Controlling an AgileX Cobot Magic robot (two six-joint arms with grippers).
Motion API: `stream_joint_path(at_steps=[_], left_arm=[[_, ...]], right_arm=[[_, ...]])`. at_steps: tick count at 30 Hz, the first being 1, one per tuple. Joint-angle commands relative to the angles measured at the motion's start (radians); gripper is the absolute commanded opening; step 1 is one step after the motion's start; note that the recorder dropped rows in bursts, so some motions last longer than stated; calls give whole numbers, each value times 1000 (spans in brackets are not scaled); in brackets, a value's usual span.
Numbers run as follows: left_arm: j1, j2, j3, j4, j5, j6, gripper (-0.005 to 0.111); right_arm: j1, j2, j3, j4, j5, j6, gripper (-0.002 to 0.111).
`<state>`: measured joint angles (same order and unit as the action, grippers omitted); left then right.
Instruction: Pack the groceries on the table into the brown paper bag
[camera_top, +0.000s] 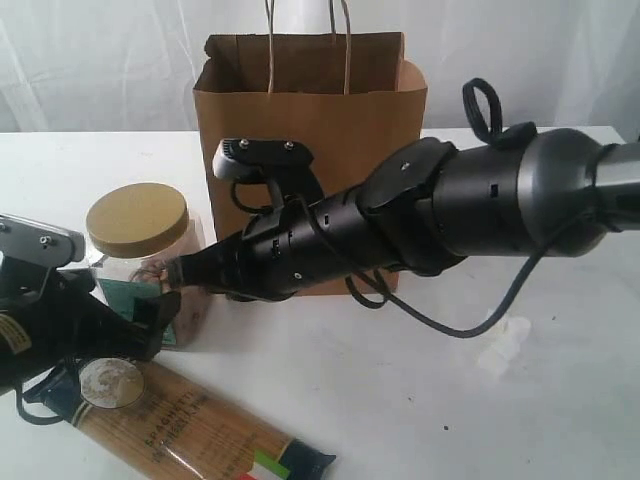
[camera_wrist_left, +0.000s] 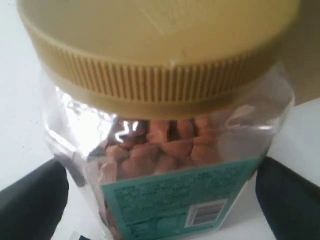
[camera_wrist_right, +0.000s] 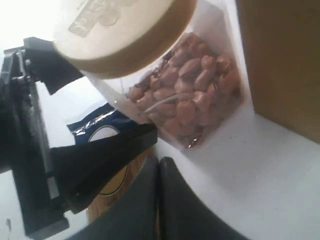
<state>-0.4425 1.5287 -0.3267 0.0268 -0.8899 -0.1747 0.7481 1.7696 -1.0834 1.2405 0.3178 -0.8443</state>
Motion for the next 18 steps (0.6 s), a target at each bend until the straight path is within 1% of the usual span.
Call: stream_joint_path(at_steps=[1,7,10,18], left_arm=[[-5,-1,-3,-4,-31,-13,105],[-5,34,-3,-4,-66,-11,105],[-5,54,-5,-4,-88,-11,105],[-5,93,-49,-4,-80,-11,105]], right_arm=[[-1,34,-2,121,-35,-100,0],[-1,65,-22,201,-2,-200,0],[-1,73,-41,204,-5,-206,0],[-1,73,-58,199,-25,-210,0]])
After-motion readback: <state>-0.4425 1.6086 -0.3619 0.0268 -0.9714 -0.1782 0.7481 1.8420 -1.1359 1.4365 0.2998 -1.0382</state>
